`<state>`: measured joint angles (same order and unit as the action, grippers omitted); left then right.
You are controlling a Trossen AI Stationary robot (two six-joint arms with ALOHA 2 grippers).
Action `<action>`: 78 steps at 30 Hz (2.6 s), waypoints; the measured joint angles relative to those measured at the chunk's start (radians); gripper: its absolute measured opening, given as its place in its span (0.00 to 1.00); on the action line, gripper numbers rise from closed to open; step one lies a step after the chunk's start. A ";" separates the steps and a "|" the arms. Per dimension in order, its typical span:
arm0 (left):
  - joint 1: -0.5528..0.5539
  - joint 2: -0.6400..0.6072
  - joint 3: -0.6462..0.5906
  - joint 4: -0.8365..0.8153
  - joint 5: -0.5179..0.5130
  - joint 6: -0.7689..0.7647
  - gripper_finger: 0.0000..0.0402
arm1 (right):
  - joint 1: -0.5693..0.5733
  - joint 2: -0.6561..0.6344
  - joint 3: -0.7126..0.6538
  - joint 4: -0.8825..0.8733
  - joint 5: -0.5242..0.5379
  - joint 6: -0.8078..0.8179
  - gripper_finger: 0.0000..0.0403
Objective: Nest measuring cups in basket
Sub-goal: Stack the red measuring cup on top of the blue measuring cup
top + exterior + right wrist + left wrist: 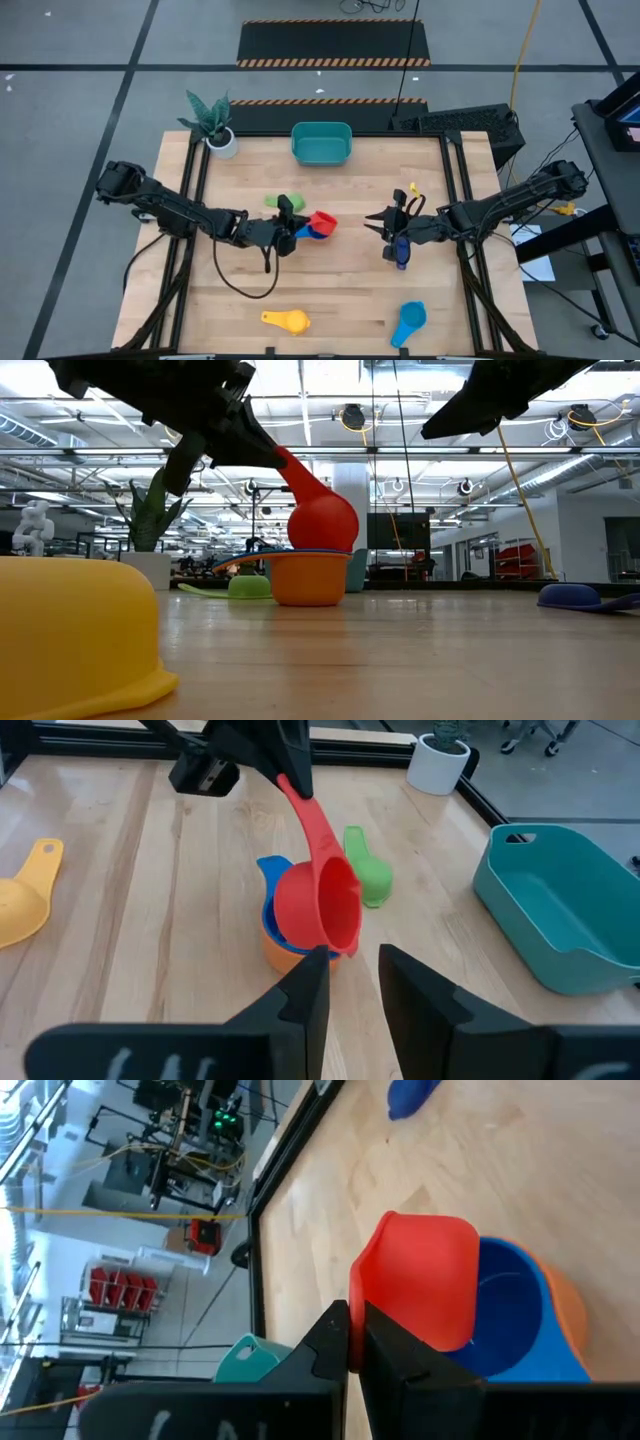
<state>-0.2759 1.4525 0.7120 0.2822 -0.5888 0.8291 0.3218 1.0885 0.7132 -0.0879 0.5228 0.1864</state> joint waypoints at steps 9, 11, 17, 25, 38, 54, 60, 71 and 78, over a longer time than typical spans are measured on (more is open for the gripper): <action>0.020 0.000 0.000 -0.027 0.016 -0.030 0.05 | 0.000 0.000 0.000 0.000 0.000 -0.004 0.21; 0.023 0.000 0.000 -0.031 0.016 -0.035 0.07 | 0.000 0.000 0.000 0.000 0.000 -0.004 0.21; 0.022 0.000 0.000 -0.032 0.016 -0.059 0.21 | 0.000 0.000 0.000 0.000 0.000 -0.004 0.21; 0.022 0.000 0.000 -0.069 0.016 -0.135 0.36 | 0.000 0.000 -0.001 -0.001 0.000 -0.004 0.21; 0.029 0.000 0.000 -0.208 0.138 -0.407 0.40 | 0.000 0.000 -0.001 -0.001 0.000 -0.004 0.21; 0.034 0.000 0.000 -0.412 0.146 -0.678 0.40 | 0.000 0.000 -0.001 -0.001 0.000 0.003 0.21; 0.034 0.000 0.000 -0.458 0.136 -0.730 0.40 | 0.000 0.000 -0.001 -0.001 -0.001 0.003 0.21; 0.034 0.000 0.000 -0.483 0.134 -0.917 0.40 | 0.000 0.000 -0.001 -0.001 -0.002 0.010 0.21; 0.003 0.000 0.000 -0.448 0.136 -1.147 0.44 | 0.000 0.000 -0.001 -0.001 -0.004 0.011 0.21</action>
<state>-0.2731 1.4525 0.7124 -0.1657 -0.4526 -0.3179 0.3215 1.0885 0.7124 -0.0887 0.5190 0.1975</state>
